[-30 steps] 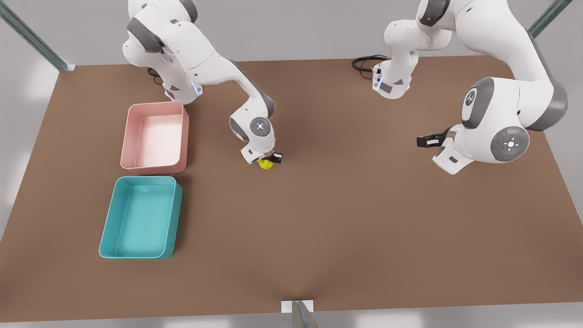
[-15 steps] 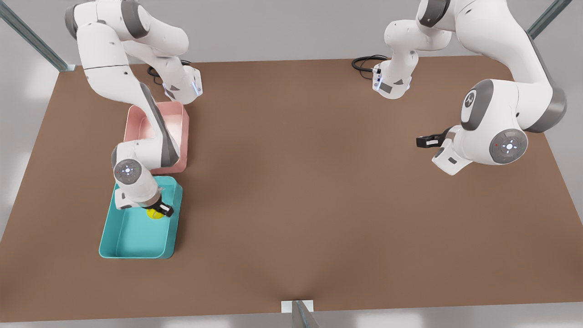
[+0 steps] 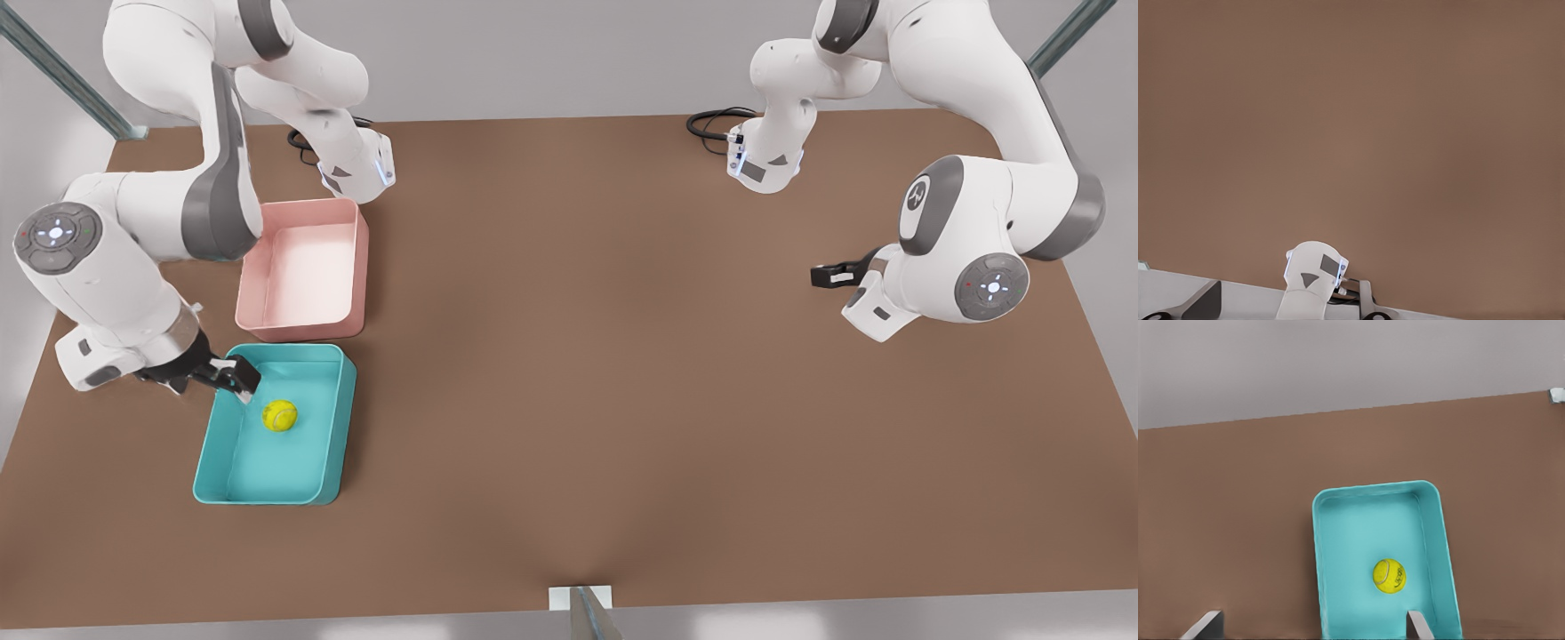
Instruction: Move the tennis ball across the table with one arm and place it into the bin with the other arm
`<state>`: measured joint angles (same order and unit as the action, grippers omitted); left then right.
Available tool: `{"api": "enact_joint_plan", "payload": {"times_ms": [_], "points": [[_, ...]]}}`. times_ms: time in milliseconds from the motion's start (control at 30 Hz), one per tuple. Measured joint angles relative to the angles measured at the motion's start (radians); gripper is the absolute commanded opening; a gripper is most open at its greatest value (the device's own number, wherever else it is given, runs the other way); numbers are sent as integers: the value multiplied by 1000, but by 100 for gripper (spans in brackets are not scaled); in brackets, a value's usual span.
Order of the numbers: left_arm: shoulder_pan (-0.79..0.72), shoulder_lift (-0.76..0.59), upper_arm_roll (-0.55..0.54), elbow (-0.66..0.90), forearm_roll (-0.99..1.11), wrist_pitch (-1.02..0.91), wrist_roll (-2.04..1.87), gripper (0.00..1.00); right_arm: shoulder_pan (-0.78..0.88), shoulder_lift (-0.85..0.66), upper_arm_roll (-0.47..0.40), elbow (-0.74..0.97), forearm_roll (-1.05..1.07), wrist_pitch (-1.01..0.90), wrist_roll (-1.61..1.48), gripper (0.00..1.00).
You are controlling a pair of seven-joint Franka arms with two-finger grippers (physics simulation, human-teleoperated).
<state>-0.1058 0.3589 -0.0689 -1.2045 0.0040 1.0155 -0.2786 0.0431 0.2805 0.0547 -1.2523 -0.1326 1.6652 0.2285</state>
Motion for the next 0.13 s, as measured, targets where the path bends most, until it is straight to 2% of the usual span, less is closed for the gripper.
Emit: {"api": "enact_joint_plan", "payload": {"times_ms": [133], "points": [[0,0,0,0,-1,-1,-1,100,-10,-93,-31,-95,45,-162,-54,100]]}}
